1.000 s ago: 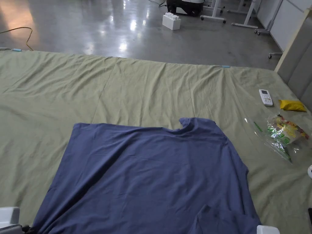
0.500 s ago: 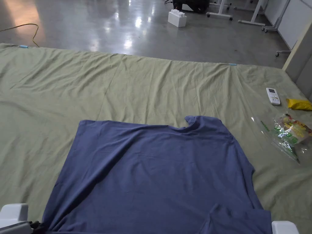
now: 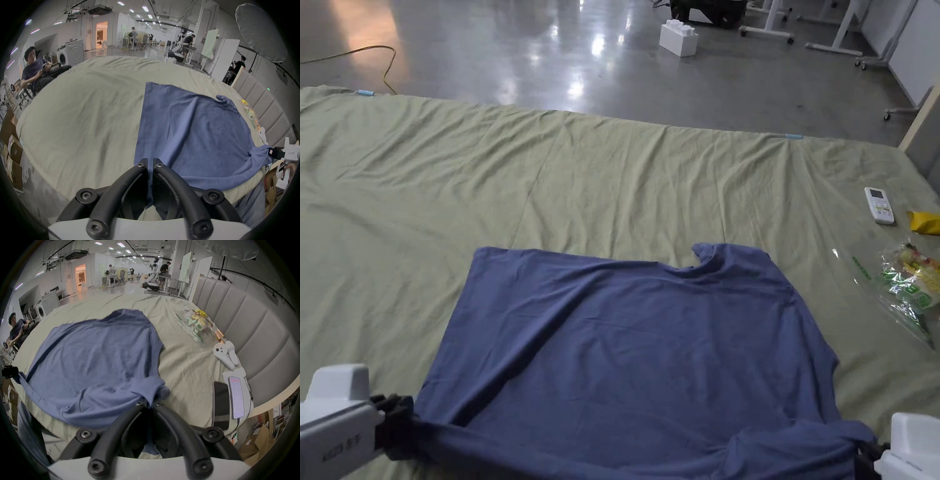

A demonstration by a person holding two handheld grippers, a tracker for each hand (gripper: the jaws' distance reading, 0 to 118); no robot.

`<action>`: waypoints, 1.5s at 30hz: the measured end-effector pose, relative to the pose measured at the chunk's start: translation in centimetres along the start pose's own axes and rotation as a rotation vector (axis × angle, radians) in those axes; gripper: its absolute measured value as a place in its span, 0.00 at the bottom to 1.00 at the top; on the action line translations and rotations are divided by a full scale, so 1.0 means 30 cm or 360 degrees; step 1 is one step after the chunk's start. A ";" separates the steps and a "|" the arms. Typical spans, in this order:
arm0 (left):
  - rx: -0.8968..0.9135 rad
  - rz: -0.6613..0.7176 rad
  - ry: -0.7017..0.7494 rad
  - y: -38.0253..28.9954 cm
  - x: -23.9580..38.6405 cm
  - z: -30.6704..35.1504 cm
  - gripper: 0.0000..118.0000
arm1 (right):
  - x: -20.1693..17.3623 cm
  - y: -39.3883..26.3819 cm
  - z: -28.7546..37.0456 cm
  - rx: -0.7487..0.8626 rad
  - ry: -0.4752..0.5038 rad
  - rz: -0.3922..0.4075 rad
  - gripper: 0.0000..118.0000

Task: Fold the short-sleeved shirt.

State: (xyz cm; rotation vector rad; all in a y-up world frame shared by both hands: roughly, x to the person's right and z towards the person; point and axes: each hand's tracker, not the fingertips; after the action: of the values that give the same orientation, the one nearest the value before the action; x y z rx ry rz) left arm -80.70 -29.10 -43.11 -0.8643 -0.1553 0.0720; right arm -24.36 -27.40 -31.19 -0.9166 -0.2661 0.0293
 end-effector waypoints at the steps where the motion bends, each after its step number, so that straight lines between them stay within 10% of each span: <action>1: 0.0016 -0.0002 -0.0001 0.029 0.002 -0.011 0.04 | 0.008 0.027 -0.009 0.0038 0.0005 -0.0028 0.04; 22: 0.0034 -0.0035 0.0134 0.352 0.038 -0.417 0.04 | 0.022 0.376 -0.513 -0.0040 0.0060 -0.0098 0.06; 29: 0.0036 -0.0065 0.0151 0.328 0.057 -0.429 0.05 | 0.007 0.344 -0.475 0.0046 0.0013 -0.0071 0.54; 35: 0.0192 -0.0125 0.0116 0.284 0.085 -0.335 0.49 | -0.032 0.297 -0.324 0.0413 0.0036 -0.0098 0.59; 41: 0.0552 -0.0203 0.0084 0.198 0.193 -0.165 0.49 | -0.180 0.230 -0.137 0.0783 0.0057 -0.0088 0.54; 45: 0.0784 -0.0240 0.0063 0.132 0.279 -0.037 0.33 | -0.288 0.185 -0.028 0.0988 0.0038 -0.0072 0.13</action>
State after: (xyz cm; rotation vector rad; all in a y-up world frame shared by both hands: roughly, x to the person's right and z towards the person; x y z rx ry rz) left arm -72.26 -26.32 -45.96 -0.3605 -0.1563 -0.0479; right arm -32.01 -25.84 -37.90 -0.2936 -0.2350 0.0555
